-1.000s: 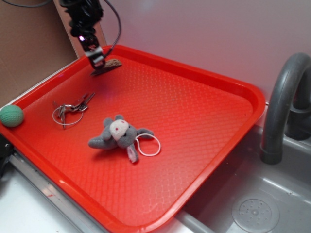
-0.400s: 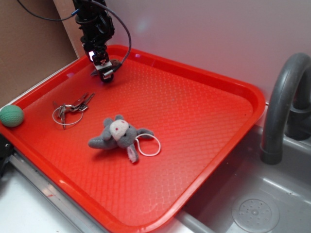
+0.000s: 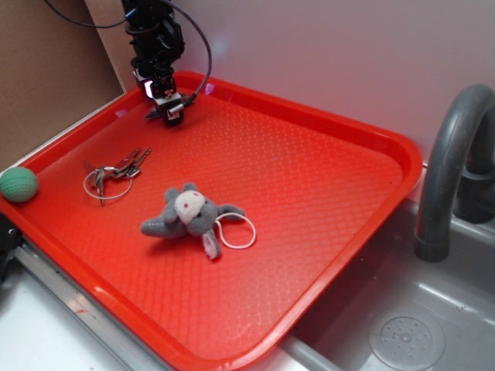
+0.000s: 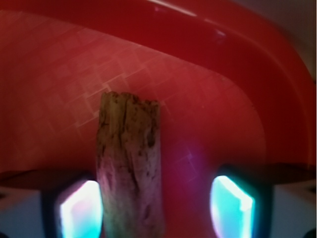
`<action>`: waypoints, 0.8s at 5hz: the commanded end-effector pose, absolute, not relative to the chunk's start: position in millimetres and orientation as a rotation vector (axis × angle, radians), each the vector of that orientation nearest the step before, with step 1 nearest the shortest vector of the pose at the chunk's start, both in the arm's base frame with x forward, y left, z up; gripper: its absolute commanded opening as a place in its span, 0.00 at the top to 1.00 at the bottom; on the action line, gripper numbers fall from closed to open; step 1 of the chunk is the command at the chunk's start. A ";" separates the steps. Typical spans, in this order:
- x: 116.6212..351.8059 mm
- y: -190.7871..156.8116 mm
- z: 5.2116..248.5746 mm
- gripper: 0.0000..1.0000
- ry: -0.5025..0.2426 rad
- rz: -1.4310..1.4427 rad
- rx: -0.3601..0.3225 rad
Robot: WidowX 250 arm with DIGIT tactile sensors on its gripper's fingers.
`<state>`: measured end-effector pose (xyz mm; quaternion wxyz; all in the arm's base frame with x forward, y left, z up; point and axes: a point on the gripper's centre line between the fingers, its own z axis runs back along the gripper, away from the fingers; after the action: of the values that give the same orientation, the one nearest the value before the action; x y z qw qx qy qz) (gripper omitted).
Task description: Grab the wood chip.
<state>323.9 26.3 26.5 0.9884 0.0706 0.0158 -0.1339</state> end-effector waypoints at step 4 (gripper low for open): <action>254.4 -47.1 137.1 1.00 0.140 -0.144 0.026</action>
<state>244.9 -41.8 123.3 0.9916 0.0227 0.1060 -0.0703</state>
